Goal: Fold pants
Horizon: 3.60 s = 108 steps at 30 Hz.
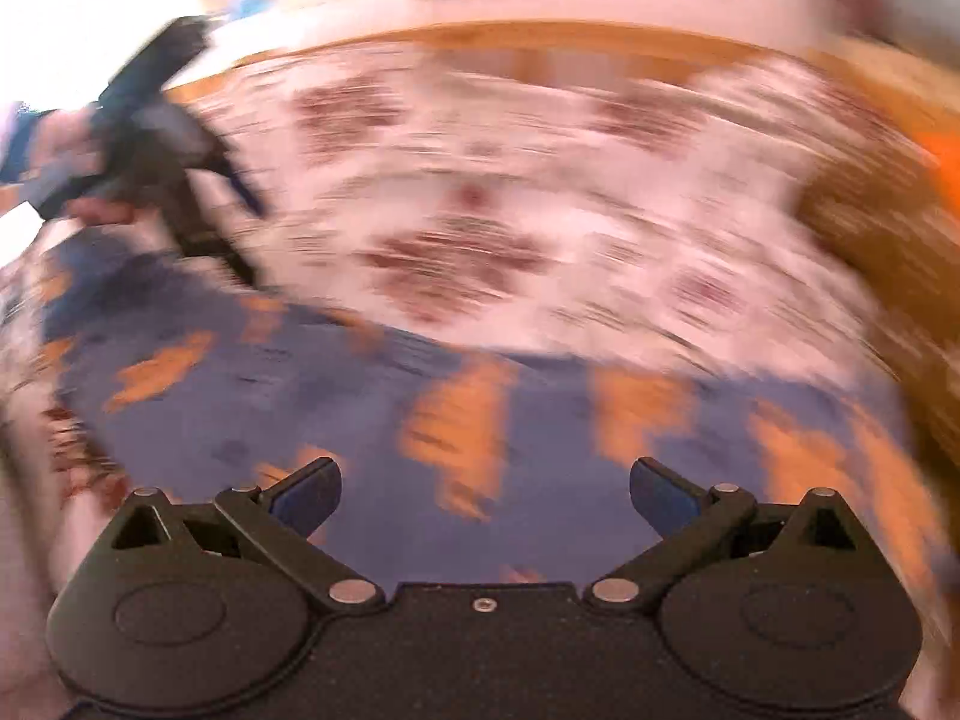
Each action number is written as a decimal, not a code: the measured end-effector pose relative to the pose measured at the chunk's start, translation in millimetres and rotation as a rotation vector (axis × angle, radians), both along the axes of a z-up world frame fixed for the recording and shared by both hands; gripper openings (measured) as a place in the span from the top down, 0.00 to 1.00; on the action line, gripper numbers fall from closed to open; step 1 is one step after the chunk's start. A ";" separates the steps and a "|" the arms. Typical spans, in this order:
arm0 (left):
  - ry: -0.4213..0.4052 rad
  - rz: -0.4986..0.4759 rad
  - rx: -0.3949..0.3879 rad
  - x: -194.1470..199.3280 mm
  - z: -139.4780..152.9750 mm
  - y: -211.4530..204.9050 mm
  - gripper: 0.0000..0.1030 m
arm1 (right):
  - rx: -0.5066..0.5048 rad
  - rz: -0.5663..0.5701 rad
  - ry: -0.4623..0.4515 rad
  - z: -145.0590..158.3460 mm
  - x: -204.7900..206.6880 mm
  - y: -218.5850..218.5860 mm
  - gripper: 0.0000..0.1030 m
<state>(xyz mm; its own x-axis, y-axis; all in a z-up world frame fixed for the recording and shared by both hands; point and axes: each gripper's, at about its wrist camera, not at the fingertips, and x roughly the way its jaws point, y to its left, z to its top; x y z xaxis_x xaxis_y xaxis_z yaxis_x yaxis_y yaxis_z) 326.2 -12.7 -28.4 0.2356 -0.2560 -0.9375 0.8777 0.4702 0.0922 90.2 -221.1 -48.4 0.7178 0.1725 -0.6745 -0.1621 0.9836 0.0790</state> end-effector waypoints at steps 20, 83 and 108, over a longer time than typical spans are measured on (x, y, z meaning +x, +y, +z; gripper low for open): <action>0.257 0.014 -0.129 49.1 -27.4 34.4 0.17 | -0.011 0.406 0.084 -15.8 173.0 29.7 0.03; 0.156 -0.063 -0.281 -38.4 2.4 -238.1 0.00 | 0.149 -0.656 -0.006 2.1 -75.0 -149.8 0.01; 0.140 -0.624 -0.124 -79.1 -39.5 -382.7 0.39 | 0.392 -0.805 -0.041 -19.2 -70.5 -187.5 0.51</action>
